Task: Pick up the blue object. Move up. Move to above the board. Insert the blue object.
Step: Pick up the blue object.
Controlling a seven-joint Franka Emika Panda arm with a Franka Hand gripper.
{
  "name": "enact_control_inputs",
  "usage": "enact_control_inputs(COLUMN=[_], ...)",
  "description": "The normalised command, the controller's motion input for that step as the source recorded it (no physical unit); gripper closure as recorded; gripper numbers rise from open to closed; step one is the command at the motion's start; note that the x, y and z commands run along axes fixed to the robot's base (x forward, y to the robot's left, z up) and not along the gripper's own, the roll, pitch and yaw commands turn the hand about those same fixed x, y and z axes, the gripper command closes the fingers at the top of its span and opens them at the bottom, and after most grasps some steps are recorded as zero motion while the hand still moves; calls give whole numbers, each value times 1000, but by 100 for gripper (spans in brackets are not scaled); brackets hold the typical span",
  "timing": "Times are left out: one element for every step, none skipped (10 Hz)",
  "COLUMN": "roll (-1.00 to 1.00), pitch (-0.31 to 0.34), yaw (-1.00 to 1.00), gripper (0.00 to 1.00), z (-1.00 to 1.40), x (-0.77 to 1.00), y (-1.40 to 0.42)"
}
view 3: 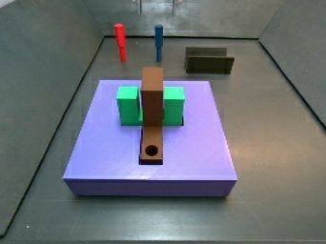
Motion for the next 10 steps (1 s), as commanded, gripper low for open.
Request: enact_control_inputs(roll=[-23, -10, -10, -20, -10, -11, 0, 0, 0, -67], pitch=[-133, -120, -121, -120, -77, -70, -6, 0, 0, 0], yaw=[-51, -51, -54, -63, -46, -40, -49, -34, -11, 0], gripper=[0, 0, 0, 0, 0, 0, 0, 0, 0, 0], z=[-569, -520, -511, -471, -391, -369, -191, -160, -106, -97], x=[0, 0, 0, 0, 23, 11, 0, 0, 0, 0], y=[0, 0, 0, 0, 0, 0, 0, 0, 111, 111])
